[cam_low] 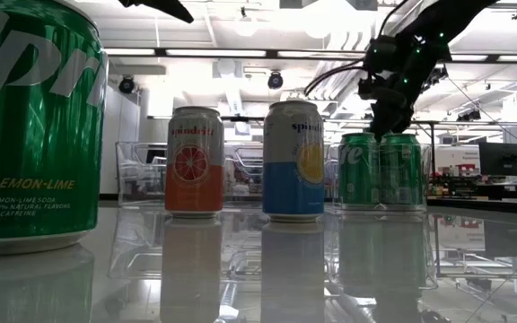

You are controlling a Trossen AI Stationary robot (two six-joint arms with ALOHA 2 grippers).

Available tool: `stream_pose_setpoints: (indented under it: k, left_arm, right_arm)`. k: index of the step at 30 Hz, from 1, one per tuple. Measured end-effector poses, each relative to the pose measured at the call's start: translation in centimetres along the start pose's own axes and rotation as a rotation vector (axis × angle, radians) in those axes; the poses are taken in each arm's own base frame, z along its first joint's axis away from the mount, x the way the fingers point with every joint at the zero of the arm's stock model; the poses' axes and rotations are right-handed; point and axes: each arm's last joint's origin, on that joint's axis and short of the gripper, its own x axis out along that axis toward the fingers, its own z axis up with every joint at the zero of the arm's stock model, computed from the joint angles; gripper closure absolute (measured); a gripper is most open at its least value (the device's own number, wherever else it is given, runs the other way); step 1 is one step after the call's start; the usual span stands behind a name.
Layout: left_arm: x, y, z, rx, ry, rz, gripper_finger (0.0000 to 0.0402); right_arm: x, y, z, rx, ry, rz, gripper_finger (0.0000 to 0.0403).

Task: Sort soda cans
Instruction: Put green soda can into the right transparent bin

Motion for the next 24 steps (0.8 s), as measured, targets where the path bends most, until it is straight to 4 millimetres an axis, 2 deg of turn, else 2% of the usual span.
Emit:
stream_pose_setpoints:
  k: [11, 17, 24]
  left_arm:
    - [0.0, 0.0, 0.0, -0.002, -0.002, 0.001, 0.0049]
    - [0.0, 0.0, 0.0, -0.002, -0.002, 0.001, 0.0049]
    - [0.0, 0.0, 0.0, -0.003, -0.003, 0.000, 0.0049]
  right_arm:
    - [1.9, -0.5, -0.2, 0.000, 0.073, 0.032, 0.0112]
    - [2.0, -0.5, -0.4, -0.014, 0.093, 0.038, 0.0111]
    - [1.9, -0.4, -0.8, -0.007, 0.134, 0.038, 0.0080]
